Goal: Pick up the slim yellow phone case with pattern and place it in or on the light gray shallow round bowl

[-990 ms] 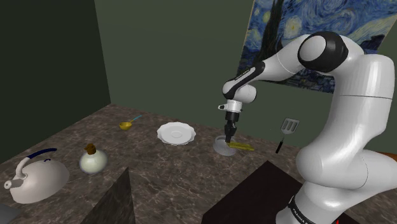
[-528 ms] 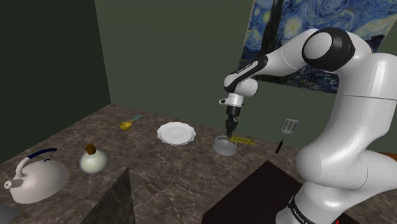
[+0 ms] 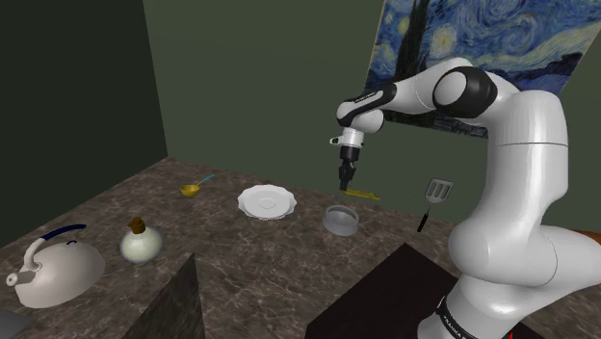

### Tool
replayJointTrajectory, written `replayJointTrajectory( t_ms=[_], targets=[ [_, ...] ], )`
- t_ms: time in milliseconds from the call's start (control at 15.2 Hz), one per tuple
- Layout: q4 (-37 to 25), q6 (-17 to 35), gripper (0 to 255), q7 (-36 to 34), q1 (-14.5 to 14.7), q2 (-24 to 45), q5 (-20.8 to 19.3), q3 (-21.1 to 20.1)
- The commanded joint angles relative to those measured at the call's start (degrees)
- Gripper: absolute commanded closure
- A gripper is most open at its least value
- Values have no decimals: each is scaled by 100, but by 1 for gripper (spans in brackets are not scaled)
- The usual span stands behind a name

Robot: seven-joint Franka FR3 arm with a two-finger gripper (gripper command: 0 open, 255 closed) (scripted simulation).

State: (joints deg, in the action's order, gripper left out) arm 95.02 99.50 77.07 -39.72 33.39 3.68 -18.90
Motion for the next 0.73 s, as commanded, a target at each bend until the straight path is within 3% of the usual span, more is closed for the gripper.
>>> replayJointTrajectory(
  t_ms=[0,132,660],
  targets=[
    [-778,-396,255,-3,46,397,-104,62],
    [-1724,-839,255,-15,136,907,-208,122],
    [-1609,-425,255,36,169,1214,-268,175]
  ],
)
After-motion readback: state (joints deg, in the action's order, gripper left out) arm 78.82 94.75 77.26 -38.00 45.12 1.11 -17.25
